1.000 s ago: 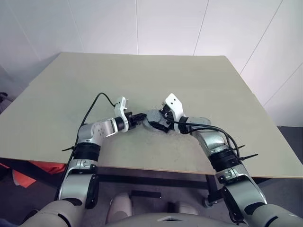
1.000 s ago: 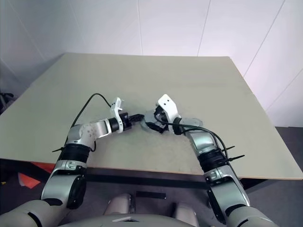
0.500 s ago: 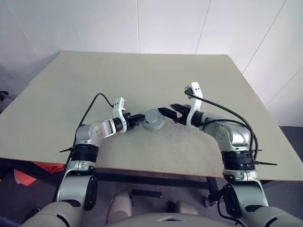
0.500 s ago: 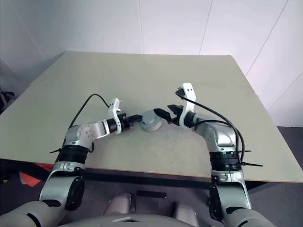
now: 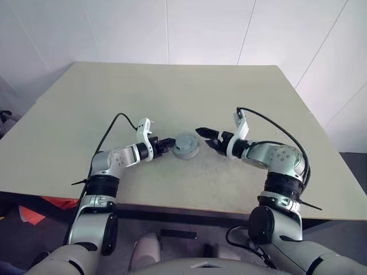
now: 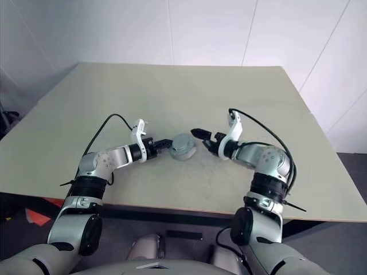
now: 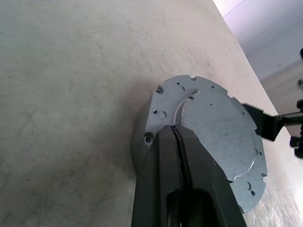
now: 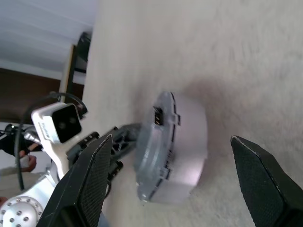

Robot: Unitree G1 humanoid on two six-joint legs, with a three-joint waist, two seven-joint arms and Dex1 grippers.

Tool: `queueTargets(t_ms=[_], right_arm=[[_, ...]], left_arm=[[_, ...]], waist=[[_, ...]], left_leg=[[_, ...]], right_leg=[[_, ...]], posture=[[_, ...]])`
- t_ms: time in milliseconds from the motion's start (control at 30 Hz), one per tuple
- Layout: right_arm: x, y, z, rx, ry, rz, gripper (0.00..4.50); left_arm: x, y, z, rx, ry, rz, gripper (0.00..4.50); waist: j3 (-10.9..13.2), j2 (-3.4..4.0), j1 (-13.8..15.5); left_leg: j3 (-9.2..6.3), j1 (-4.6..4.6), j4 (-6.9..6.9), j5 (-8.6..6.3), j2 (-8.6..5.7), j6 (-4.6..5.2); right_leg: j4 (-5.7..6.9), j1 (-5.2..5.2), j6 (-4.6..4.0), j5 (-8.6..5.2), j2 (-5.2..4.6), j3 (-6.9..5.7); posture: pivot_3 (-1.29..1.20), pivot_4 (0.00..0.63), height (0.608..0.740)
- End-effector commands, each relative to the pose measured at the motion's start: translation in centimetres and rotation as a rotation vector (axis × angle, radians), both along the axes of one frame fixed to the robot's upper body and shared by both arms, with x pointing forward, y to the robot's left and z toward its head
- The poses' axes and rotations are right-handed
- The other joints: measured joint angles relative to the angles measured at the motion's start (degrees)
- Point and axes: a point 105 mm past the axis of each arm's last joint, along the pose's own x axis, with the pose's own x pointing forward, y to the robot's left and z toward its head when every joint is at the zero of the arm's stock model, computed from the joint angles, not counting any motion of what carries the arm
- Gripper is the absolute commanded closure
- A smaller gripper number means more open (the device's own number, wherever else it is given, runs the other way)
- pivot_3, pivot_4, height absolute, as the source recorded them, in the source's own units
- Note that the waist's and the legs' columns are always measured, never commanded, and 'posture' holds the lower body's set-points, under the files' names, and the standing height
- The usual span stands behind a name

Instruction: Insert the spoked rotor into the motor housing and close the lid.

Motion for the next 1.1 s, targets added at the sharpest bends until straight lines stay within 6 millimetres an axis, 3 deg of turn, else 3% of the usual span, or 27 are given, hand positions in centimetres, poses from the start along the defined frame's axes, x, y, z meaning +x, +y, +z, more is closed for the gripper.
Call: queueTargets(t_ms=[33,400,500,633,700,1100], right_arm=[[-0.2,0.2,-0.6,-0.056,0.019,0.012,0.02],[-0.5,3.8,0.0,0.032,0.029,0.082,0.02],[-0.7,4.8,0.2,0.062,0.028,0.096,0.59],[-0.6,4.9,0.4,0.073,0.022,0.091,1.95],[-0.5,4.7,0.6,0.071,0.014,0.084,2.42],[0.5,3.7,0.4,0.057,0.002,0.033,2.52]], left_arm=[[-0.9,-0.2,-2.4,0.059,0.079,-0.015,4.50],[-0.8,0.0,-2.3,0.071,0.068,-0.008,4.50],[-0.7,0.0,-2.3,0.072,0.065,-0.007,4.50],[-0.7,0.1,-2.3,0.073,0.063,-0.004,4.50],[-0.7,0.1,-2.3,0.074,0.062,-0.004,4.50],[-0.6,0.0,-2.2,0.071,0.047,-0.005,4.50]], waist=[[0.0,0.00,0.0],[-0.1,0.06,-0.3],[-0.1,0.07,-0.2],[-0.1,0.07,-0.1],[-0.1,0.12,0.0],[-0.1,0.13,0.9]], left_leg=[[0.00,0.00,-0.01,0.00,0.00,0.00],[-0.01,0.06,-0.07,0.04,0.02,-0.06],[-0.01,0.03,-0.10,0.05,0.02,-0.08],[-0.01,-0.05,-0.11,0.05,-0.04,-0.08],[-0.01,-0.03,-0.12,0.05,-0.03,-0.09],[-0.01,-0.03,-0.13,0.07,-0.05,-0.11]], right_leg=[[0.00,0.00,0.01,0.00,0.00,0.00],[0.01,-0.02,0.05,-0.03,0.02,0.00],[0.01,-0.07,0.04,-0.03,0.02,0.00],[-0.01,-0.10,0.05,-0.02,-0.02,0.01],[0.01,-0.10,0.05,-0.02,-0.01,0.01],[0.02,-0.08,0.07,-0.02,-0.04,0.01]], posture=[[0.00,0.000,0.740],[0.00,0.000,0.740],[0.00,0.000,0.740],[0.00,0.000,0.740],[0.00,0.000,0.740],[0.00,0.000,0.740]])
